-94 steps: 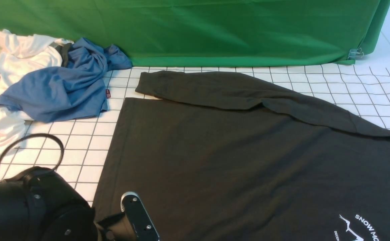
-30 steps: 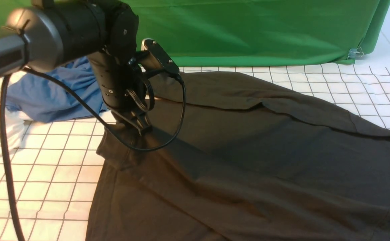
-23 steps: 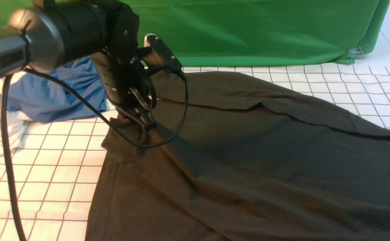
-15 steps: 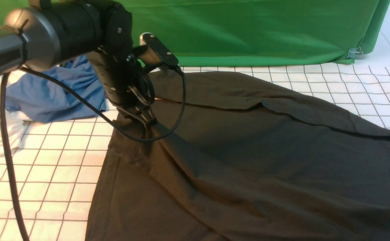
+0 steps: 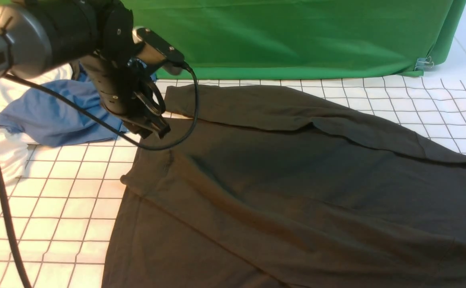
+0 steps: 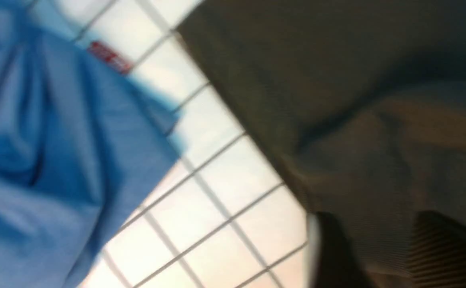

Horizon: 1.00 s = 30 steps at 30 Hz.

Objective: Fold a long-sleeved shirt over a white checkered tablecloth.
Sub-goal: 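Fold the left side of the black T-shirt inward over its body, then grab the top left corner of the dark shirt with the left gripper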

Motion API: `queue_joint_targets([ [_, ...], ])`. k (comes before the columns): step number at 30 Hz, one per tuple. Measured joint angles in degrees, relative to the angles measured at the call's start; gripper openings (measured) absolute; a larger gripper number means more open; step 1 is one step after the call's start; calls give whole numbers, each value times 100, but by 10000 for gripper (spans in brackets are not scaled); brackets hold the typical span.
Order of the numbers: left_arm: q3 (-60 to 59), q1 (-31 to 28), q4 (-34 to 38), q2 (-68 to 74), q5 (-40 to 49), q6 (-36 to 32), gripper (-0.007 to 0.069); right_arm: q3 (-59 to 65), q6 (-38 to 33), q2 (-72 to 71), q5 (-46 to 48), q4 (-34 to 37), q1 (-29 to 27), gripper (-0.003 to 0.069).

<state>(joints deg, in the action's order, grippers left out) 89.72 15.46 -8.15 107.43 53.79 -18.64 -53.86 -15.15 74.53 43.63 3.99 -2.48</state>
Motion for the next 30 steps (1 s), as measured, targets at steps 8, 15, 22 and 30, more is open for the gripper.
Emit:
queue_joint_targets([
  [8, 375, 0, -267, 0, 314, 976, 629, -187, 39, 5, -138, 0, 4, 405],
  [15, 1358, 0, 238, 182, 752, 838, 625, -1185, 46, 240, -161, 0, 4, 428],
  [22, 1967, 20, 483, 949, 367, -603, 544, -2281, -4, 819, 248, 5, 35, 435],
  [30, 1967, 46, 370, 1548, -1389, -77, 486, -2380, -143, 979, 330, 5, 404, 435],
])
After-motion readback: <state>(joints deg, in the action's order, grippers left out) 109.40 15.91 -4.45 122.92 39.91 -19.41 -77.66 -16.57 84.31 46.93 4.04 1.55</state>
